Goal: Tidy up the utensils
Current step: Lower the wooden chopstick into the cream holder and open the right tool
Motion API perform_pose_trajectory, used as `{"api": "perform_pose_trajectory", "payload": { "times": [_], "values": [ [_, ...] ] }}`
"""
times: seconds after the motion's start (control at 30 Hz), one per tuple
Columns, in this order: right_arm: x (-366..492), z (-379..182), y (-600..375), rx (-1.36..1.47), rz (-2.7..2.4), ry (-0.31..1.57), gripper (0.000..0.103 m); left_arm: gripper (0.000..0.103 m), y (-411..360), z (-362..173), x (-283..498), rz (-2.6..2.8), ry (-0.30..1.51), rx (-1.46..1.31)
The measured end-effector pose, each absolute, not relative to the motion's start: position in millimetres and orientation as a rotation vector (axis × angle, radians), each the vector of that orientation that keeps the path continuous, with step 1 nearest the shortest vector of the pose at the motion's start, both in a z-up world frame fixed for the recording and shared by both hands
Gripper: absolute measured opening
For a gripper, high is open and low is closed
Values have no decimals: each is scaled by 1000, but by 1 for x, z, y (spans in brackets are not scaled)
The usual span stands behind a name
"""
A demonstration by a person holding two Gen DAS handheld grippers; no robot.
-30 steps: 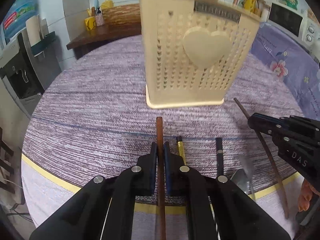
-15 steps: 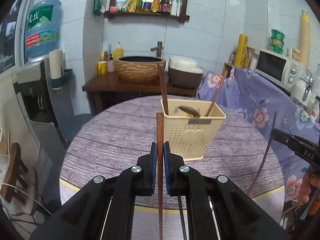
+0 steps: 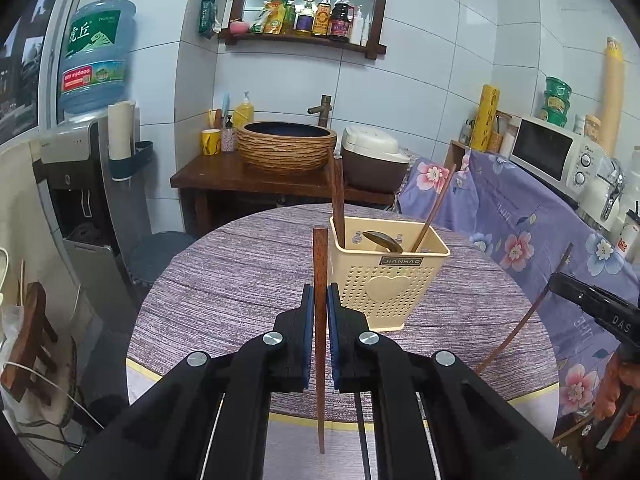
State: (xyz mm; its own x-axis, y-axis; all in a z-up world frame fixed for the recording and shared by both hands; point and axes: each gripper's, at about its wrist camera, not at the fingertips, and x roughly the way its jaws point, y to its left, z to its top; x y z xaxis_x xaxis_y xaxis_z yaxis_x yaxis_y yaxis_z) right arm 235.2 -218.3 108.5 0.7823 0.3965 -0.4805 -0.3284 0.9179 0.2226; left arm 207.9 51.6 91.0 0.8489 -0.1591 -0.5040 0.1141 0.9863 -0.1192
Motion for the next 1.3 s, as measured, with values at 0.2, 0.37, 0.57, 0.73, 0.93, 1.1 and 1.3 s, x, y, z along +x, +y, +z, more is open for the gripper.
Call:
{"api": "perform_pose_trajectory", "payload": {
  "times": [0.2,0.37,0.57,0.73,0.93,1.1,1.3],
  "values": [
    [241,121,-215,121,415,544,6,8,55,105,209,-166,517,-94],
    [255,167,-205,94,440,493,6,8,51,156,216,-190,437,-89],
    [287,241,-188,68,418,376,6,8,27,245,239,-197,277,-89],
    [318,265,-171,43,388,333,7,8,2,263,279,-139,219,-56],
    [347,226,-156,17,362,366,7,8,-13,212,313,-115,303,-46],
    [363,178,-154,32,364,448,7,8,-14,158,328,-102,404,-27],
    [371,143,-156,59,361,498,7,8,-15,119,332,-115,493,1]
  ]
}}
